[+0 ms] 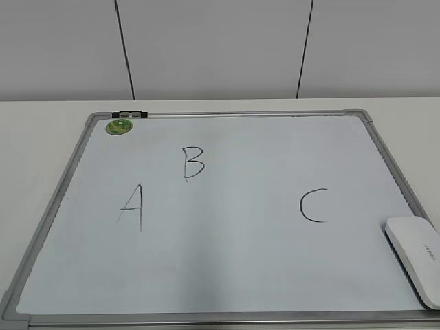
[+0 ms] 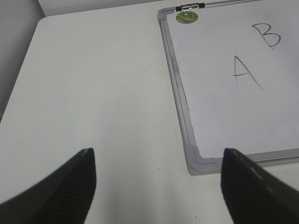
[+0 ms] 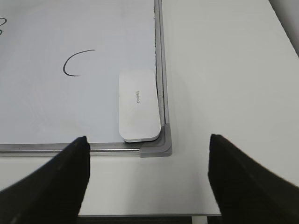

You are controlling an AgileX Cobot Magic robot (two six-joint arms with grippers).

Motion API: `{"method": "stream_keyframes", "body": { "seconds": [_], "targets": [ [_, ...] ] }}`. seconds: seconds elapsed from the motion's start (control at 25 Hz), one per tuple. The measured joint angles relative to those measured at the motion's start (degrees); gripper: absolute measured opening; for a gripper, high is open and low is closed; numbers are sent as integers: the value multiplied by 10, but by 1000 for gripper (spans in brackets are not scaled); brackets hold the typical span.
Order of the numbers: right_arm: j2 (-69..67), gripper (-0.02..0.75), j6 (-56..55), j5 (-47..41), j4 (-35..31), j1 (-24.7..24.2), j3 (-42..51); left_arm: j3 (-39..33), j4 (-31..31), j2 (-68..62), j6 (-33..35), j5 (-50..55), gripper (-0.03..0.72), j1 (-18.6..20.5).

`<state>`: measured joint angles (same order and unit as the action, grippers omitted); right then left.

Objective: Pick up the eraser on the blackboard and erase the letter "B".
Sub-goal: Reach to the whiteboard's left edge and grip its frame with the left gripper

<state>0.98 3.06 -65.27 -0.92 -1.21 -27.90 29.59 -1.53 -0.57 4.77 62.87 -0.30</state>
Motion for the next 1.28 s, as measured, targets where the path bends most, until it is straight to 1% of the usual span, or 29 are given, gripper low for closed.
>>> {"method": "stream_keyframes", "body": {
  "seconds": [0.92, 1.0, 1.12, 1.28],
  "targets": [
    [0, 587, 0, 0, 0, 0, 0, 0, 0, -5, 0, 0, 590, 0],
    [0, 587, 0, 0, 0, 0, 0, 4, -4, -20, 0, -2, 590, 0],
    [0, 587, 0, 0, 0, 0, 0, 20, -13, -79, 0, -22, 590, 0],
    [0, 587, 0, 0, 0, 0, 0, 37, -28, -181, 0, -84, 590, 0]
  ]
}}
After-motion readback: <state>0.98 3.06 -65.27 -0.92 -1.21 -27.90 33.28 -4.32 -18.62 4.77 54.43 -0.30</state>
